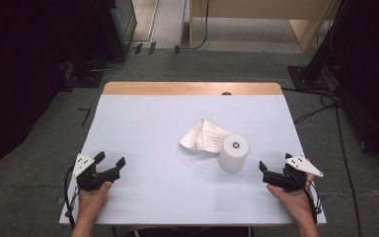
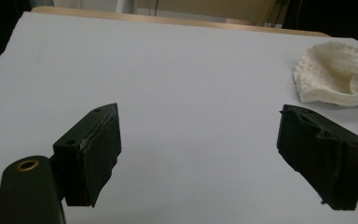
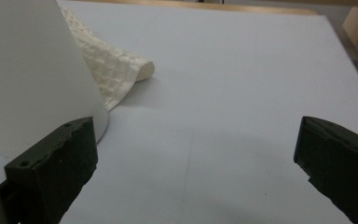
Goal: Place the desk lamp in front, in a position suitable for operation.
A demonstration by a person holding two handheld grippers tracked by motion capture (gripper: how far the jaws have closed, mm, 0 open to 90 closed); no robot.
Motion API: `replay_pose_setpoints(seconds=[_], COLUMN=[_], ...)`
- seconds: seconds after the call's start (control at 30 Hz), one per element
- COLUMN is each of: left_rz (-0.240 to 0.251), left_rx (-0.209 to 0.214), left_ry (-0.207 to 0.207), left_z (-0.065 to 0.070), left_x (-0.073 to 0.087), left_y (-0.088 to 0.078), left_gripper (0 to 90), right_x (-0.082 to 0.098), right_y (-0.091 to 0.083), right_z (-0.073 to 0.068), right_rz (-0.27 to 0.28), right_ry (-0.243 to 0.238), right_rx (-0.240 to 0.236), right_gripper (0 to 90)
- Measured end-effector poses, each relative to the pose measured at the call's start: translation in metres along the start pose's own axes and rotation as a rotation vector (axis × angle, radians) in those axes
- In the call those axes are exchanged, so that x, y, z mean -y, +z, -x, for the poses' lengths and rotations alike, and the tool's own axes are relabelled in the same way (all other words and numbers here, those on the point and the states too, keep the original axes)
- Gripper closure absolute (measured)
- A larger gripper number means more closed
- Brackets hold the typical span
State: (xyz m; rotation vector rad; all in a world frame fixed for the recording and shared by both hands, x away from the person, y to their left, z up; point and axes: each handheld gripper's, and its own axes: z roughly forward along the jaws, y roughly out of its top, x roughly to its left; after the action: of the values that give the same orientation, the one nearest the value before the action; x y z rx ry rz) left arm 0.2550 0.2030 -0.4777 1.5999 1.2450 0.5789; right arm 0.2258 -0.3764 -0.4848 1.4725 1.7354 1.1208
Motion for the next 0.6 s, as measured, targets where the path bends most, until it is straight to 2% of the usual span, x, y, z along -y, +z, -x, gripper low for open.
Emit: replay_pose_setpoints(seconds=[0.03,0.1,0.2,0.33,0.53,0.6], left_rz=[-0.002,-0.004,-0.004,-0.01,0.004,0.007], left_rx=[0.003,0.008,0.009,0.014,0.033,0.039], left_ry=[-0.016,-0.021,-0.034,-0.036,-0.078,-0.088], left_z=[-0.001,-0.002,-0.004,-0.004,-0.008,-0.01], left_x=[0.0,0.0,0.0,0.0,0.001,0.001], left_y=[0.0,0.0,0.0,0.001,-0.001,-0.002], left_gripper=[14.1,14.1,14.1,14.1,14.2,14.2], right_x=[-0.001,-0.001,-0.001,-0.003,-0.011,-0.016], right_y=[0.0,0.0,-0.002,-0.006,-0.008,-0.009], right_z=[0.0,-0.002,-0.002,-0.006,-0.017,-0.02], right_rz=[-0.01,0.004,0.014,0.06,0.064,0.068], right_ry=[0.01,-0.001,0.009,0.02,0.006,0.019], right_rx=[-0.005,0.002,-0.003,0.015,-0.016,-0.031], right_gripper=[0.0,0.0,0.0,5.1,6.9,11.2])
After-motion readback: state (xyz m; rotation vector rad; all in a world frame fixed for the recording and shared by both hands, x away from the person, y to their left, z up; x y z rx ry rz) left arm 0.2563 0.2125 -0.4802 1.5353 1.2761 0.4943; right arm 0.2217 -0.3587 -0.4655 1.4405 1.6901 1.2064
